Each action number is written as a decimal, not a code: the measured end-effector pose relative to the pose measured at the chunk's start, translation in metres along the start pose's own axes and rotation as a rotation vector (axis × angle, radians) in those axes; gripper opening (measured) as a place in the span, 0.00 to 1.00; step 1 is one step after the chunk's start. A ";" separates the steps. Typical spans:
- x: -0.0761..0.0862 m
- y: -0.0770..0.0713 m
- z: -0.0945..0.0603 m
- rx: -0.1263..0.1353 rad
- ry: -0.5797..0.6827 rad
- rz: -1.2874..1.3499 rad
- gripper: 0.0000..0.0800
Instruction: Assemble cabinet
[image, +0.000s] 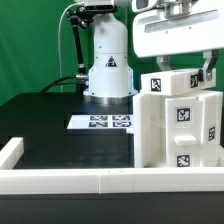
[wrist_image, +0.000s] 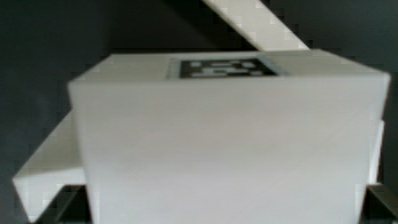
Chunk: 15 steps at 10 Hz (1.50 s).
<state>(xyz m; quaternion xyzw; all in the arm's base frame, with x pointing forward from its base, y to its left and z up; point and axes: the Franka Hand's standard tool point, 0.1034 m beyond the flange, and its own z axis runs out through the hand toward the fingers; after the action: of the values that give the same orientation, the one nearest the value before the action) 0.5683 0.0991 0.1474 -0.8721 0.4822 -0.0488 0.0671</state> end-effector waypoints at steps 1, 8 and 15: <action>-0.004 -0.002 0.000 0.004 -0.008 0.098 0.70; -0.014 -0.006 0.001 0.022 -0.061 0.498 0.70; -0.015 -0.010 -0.006 0.036 -0.077 0.573 0.98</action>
Offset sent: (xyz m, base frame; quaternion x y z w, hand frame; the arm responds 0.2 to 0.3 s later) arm 0.0000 0.0000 0.0000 0.0000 0.0000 0.1938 0.9810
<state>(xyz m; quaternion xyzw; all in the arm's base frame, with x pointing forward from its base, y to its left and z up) 0.5679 0.1170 0.1549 -0.7004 0.7049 -0.0031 0.1120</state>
